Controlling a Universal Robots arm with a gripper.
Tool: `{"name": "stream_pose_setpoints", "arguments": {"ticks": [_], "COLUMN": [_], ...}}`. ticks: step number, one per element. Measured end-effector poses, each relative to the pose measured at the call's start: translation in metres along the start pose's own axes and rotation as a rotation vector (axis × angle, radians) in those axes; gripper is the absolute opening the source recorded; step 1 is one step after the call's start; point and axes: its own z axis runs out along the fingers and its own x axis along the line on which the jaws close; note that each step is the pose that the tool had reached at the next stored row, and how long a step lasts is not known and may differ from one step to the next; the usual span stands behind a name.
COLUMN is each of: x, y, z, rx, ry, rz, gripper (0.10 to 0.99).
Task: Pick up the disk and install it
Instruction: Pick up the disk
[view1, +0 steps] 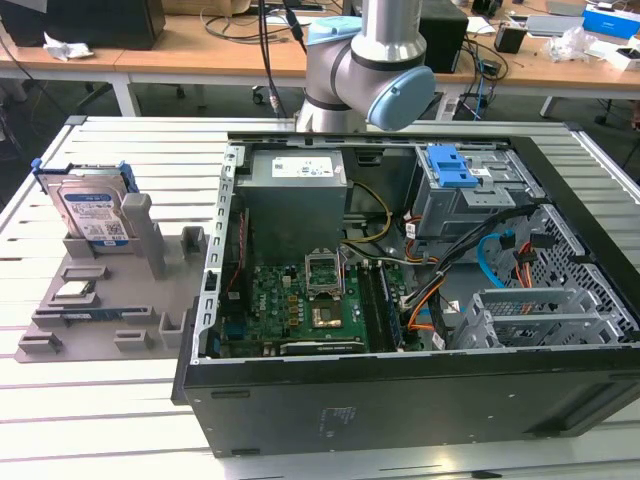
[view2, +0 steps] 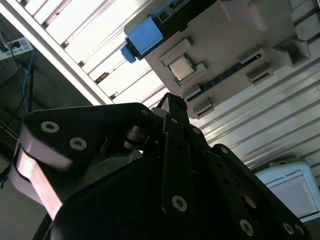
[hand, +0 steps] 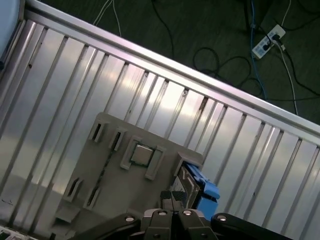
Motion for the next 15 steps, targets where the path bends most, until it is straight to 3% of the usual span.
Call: {"name": "stream_pose_setpoints", "arguments": {"ticks": [3,8,15], "x": [0.0000,0.0000,0.0000], "y": [0.0000,0.0000,0.0000], "z": [0.0000,0.0002,0.0003], "rx": [0.000,0.003,0.005], "ry": [0.0005,-0.0010,-0.0023], "rz": [0.035,0.163,0.270], "gripper": [0.106,0.106,0.106]}}
